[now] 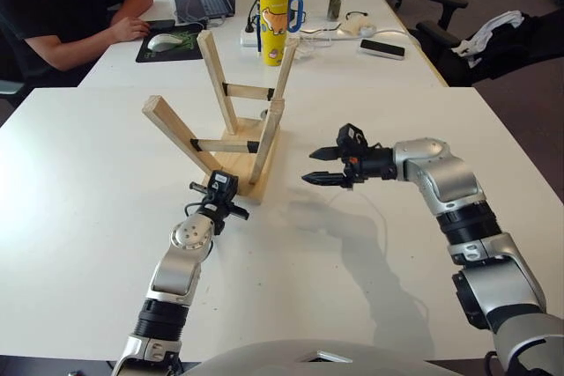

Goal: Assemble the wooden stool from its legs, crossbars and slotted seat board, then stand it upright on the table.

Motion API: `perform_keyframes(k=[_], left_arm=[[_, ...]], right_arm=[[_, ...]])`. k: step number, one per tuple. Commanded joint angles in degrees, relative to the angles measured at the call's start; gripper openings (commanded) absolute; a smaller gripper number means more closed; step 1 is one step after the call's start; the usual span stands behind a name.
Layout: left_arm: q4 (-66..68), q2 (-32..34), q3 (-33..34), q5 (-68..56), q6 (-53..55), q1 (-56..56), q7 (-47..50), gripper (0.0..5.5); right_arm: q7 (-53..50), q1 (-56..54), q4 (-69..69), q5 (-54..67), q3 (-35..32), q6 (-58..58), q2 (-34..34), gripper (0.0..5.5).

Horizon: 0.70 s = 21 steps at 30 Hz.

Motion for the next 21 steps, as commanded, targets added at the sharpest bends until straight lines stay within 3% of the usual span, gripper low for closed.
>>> perform_keyframes(k=[1,6,10,18,21], left_arm=[[4.4,0.6,-0.5,0.6,6.9,4.8,-0.1,0.00],[4.4,0.4,-0.6,0.5,6.6,4.6,-0.3,0.00],[4.8,0.1,-0.5,0.4,6.4,3.7,-0.3,0.00],[5.0,-0.5,-0.4,0.3,5.9,4.0,0.2,0.00],[5.1,-0.7,-0.3,0.4,6.0,3.9,0.4,0.00]], right_arm=[[-10.1,-2.3,-11.1,8.1,-10.1,1.9,6.8,2.80],[-23.4,-4.1,-25.9,17.1,-13.6,5.9,16.7,2.00],[-30.0,-5.6,-30.0,22.7,-15.0,6.4,22.3,1.45],[-39.3,-17.0,-29.1,27.0,-19.9,-0.2,26.5,0.11],[-41.5,-20.2,-26.4,25.0,-19.1,-3.8,27.7,0.02]])
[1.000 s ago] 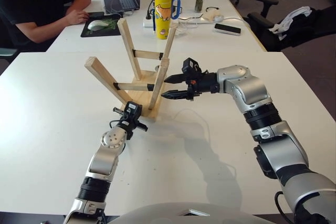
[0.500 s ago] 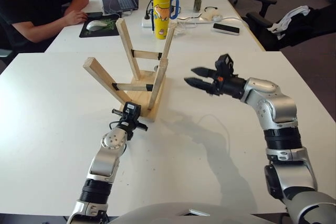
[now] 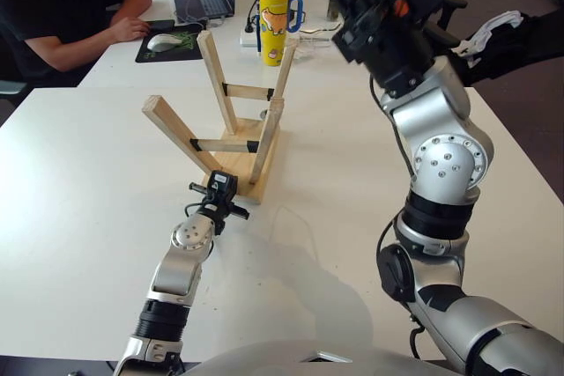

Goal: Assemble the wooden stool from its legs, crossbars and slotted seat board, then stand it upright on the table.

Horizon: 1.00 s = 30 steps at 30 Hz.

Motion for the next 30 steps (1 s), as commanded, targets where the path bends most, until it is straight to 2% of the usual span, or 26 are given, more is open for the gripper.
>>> perform_keyframes(k=[1,3,6,9,10,11,14,19,22,24,27,28,30], left_arm=[[5.2,0.0,-0.4,0.5,5.5,4.0,0.2,0.00],[5.2,-0.1,-0.4,0.5,5.6,4.0,0.3,0.00],[5.2,-0.2,-0.4,0.5,5.6,3.9,0.4,0.00],[4.9,-0.6,-0.2,0.5,5.7,3.9,0.8,0.00],[4.4,-0.8,-0.3,0.5,6.0,4.1,1.0,0.00],[4.0,-1.0,-0.2,0.5,6.1,4.2,1.2,0.00],[3.8,-1.2,0.1,0.3,6.3,4.5,1.6,0.00],[5.0,-1.5,0.1,0.4,5.9,4.5,1.6,0.00],[5.2,-1.6,0.2,0.3,5.9,4.4,1.8,0.00],[7.9,-1.7,0.7,0.2,5.1,2.9,2.0,0.00],[6.5,-1.8,0.5,0.2,5.1,4.4,2.3,0.00],[6.2,-1.7,0.4,0.2,5.0,4.7,2.3,0.00],[6.9,-2.0,0.3,0.2,4.7,4.2,2.4,0.00]], right_arm=[[-2.9,-4.0,3.5,-2.8,1.2,-3.9,2.0,0.02],[-3.6,-4.3,5.3,-4.9,4.2,-5.0,3.9,0.02],[-5.1,-1.9,9.4,-6.9,9.5,-0.9,6.0,0.02],[-12.9,7.7,13.3,-7.2,18.8,19.6,7.8,0.02],[-14.4,12.6,13.1,-7.8,22.3,24.8,7.0,0.02],[-15.9,16.7,12.3,-7.7,23.1,26.7,7.6,0.02],[-17.7,16.0,8.2,-6.0,18.5,23.5,9.9,0.02],[-12.6,-2.1,3.2,-0.4,5.1,5.9,10.3,0.02],[-9.9,-8.2,1.2,1.7,1.1,0.9,7.9,0.02],[-6.8,-10.3,1.9,0.8,0.7,-2.4,6.0,0.02],[-10.7,-10.2,2.5,3.5,0.7,1.2,6.8,0.02],[-12.9,-8.9,3.8,4.3,1.2,3.5,7.7,0.02],[-18.1,0.9,9.4,1.2,6.8,12.8,8.3,0.02]])
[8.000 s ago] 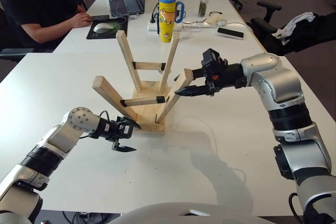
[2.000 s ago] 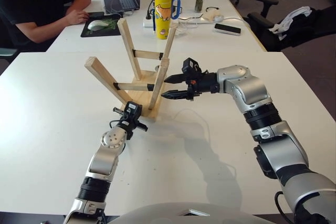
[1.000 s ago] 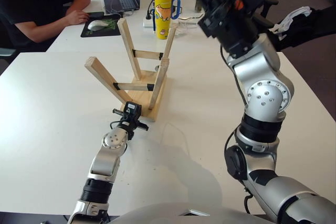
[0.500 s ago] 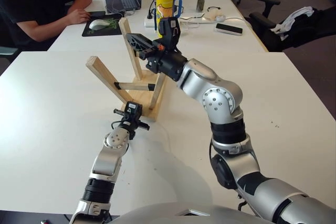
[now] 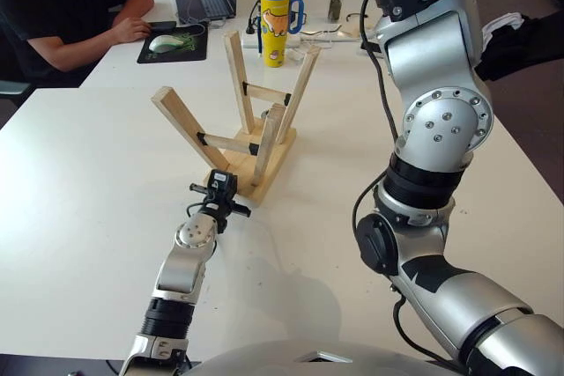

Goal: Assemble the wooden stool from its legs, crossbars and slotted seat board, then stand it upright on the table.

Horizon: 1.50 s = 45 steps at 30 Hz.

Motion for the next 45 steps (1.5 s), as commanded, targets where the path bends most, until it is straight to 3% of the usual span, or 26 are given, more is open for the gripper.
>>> perform_keyframes(k=[1,3,5,12,16,20,24,27,33,40,45], left_arm=[[5.7,-0.1,-0.7,0.7,4.8,4.4,0.3,0.00],[5.6,-0.1,-0.7,0.6,4.9,3.5,0.1,0.00],[5.7,0.1,-0.5,0.5,4.9,2.6,-0.1,0.00],[8.6,0.0,0.0,0.6,3.8,0.6,0.1,0.00],[9.3,-0.5,-0.7,0.7,4.2,0.2,-0.1,0.00],[9.2,0.2,-1.1,0.7,5.4,0.8,-1.0,0.00],[6.9,1.1,-1.1,-0.1,7.5,1.3,-2.4,0.00],[5.7,1.7,-0.5,-0.4,8.4,1.5,-2.7,0.00],[6.5,2.4,-0.8,-0.2,9.0,0.8,-3.7,0.00],[5.2,2.9,0.3,-0.3,9.6,0.0,-3.7,0.00],[0.1,3.9,0.9,0.5,10.1,-0.1,-3.3,0.00]], right_arm=[[-8.8,18.6,9.8,-4.5,11.7,17.8,0.8,0.02],[-6.5,32.5,11.2,-6.8,23.2,23.9,-2.5,0.02],[-5.8,37.4,10.6,-9.5,25.7,24.1,-4.9,0.02],[-7.4,21.7,10.4,-12.7,11.5,7.0,-3.8,0.02],[-9.0,19.5,11.6,-17.3,5.8,0.2,-6.6,0.02],[-6.9,26.0,16.0,-25.7,10.1,5.6,-14.8,0.02],[7.5,35.1,8.9,-24.8,20.7,14.7,-23.6,0.02],[16.2,40.5,0.0,-19.7,24.7,18.9,-26.1,0.02],[16.7,40.6,-5.6,-8.9,23.5,21.8,-13.7,0.02],[-0.7,37.8,0.7,-10.1,17.8,17.3,4.3,0.02],[-9.2,39.5,-1.0,-15.3,16.3,18.1,3.7,0.02]])
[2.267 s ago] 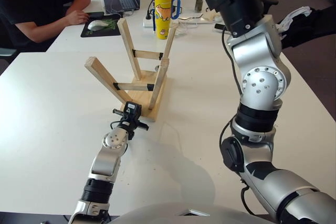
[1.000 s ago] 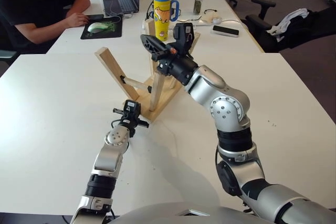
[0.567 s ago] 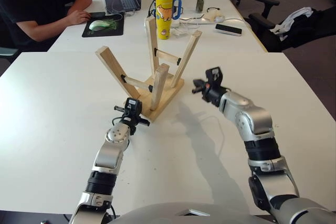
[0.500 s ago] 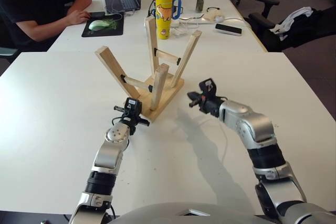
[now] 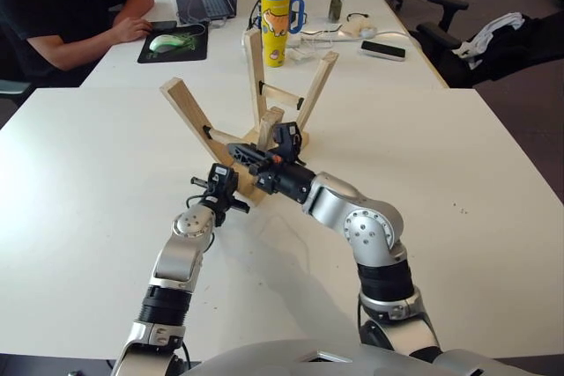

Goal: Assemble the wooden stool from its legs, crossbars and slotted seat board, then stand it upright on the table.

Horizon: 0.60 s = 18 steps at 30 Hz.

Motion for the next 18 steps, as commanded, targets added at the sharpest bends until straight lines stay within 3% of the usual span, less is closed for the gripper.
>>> perform_keyframes(k=[1,7,13,18], left_arm=[[-3.3,1.7,0.9,1.0,5.6,4.3,0.9,0.00],[-19.7,1.9,2.1,0.8,5.8,8.4,2.0,0.00],[-24.6,1.3,3.7,0.5,9.0,10.4,3.6,0.00],[-27.1,-1.7,6.3,-1.5,10.8,10.2,5.8,0.00]], right_arm=[[-6.1,2.0,-1.5,-4.2,-2.3,1.5,-1.3,0.02],[-3.7,1.1,-1.4,-4.9,-4.0,2.9,-6.3,0.02],[-3.1,-0.1,-0.4,-6.2,-5.5,2.3,-7.6,0.02],[-1.7,4.5,-8.0,-3.1,-3.5,5.2,-7.1,0.02]])
